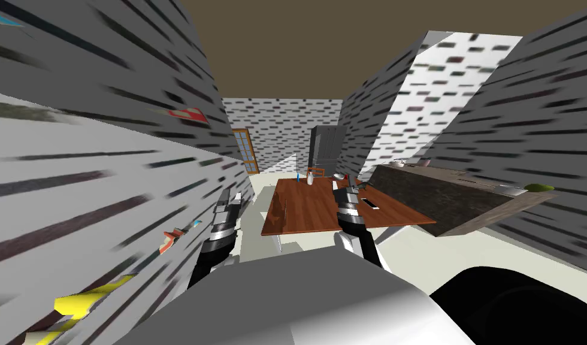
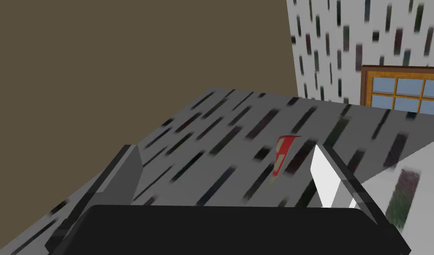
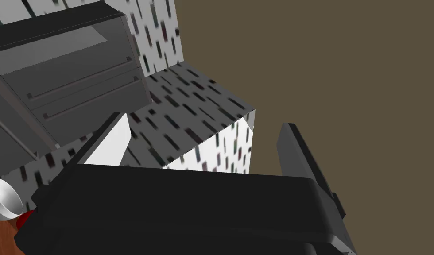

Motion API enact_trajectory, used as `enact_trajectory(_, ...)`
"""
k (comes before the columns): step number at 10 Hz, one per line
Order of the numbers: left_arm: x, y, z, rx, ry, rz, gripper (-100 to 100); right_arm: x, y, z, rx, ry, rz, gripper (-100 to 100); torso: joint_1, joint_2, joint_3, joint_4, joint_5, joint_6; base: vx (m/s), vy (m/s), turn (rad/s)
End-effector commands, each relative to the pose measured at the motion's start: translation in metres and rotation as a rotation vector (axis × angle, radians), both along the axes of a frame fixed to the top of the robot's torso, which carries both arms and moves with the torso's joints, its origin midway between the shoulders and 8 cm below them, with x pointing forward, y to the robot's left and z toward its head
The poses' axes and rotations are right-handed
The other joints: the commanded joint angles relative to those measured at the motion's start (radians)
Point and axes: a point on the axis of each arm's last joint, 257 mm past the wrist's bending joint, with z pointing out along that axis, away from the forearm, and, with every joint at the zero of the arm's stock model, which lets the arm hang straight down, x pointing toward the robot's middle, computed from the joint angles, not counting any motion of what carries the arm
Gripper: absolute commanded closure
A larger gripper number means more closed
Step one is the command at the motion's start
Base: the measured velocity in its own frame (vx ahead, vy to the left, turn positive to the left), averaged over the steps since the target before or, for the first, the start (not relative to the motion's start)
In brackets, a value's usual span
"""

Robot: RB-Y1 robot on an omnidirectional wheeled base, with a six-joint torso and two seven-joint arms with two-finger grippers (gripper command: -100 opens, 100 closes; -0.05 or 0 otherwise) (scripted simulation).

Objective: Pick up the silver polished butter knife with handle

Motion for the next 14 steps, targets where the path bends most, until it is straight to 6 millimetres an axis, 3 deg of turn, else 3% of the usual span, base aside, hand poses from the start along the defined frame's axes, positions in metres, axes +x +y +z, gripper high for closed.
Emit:
enact_trajectory(1,0.005,0.003,-0.016,0.055,0.047,-0.001,-100,0.000,0.000,0.000,0.000,0.000,0.000,0,0.000,0.000,0.000,0.000,0.000,0.000,-0.040,0.001,-0.199)
enact_trajectory(4,0.014,0.016,-0.051,0.140,0.148,0.022,-100,0.000,0.000,0.000,0.000,0.000,0.000,0,0.001,0.005,0.003,0.001,0.000,0.000,-0.074,0.009,-0.221)
enact_trajectory(8,0.023,0.055,-0.119,0.257,0.337,0.089,-100,0.000,0.000,0.000,0.000,0.000,0.000,0,0.001,0.006,0.004,0.001,0.000,0.000,-0.087,-0.009,-0.314)
enact_trajectory(9,0.023,0.055,-0.119,0.257,0.337,0.089,-100,0.000,0.000,0.000,0.000,0.000,0.000,0,0.000,0.006,0.003,0.001,0.000,0.000,-0.062,-0.015,-0.092)
enact_trajectory(11,0.023,0.083,-0.157,0.313,0.446,0.134,-100,0.000,0.000,0.000,0.000,0.000,0.000,0,0.000,0.004,0.002,0.001,0.000,0.000,-0.066,-0.022,-0.300)
enact_trajectory(14,0.021,0.099,-0.180,0.338,0.509,0.159,-100,0.000,0.000,0.000,0.000,0.000,0.000,0,0.000,0.003,0.002,0.001,0.000,0.000,-0.045,-0.024,-0.171)
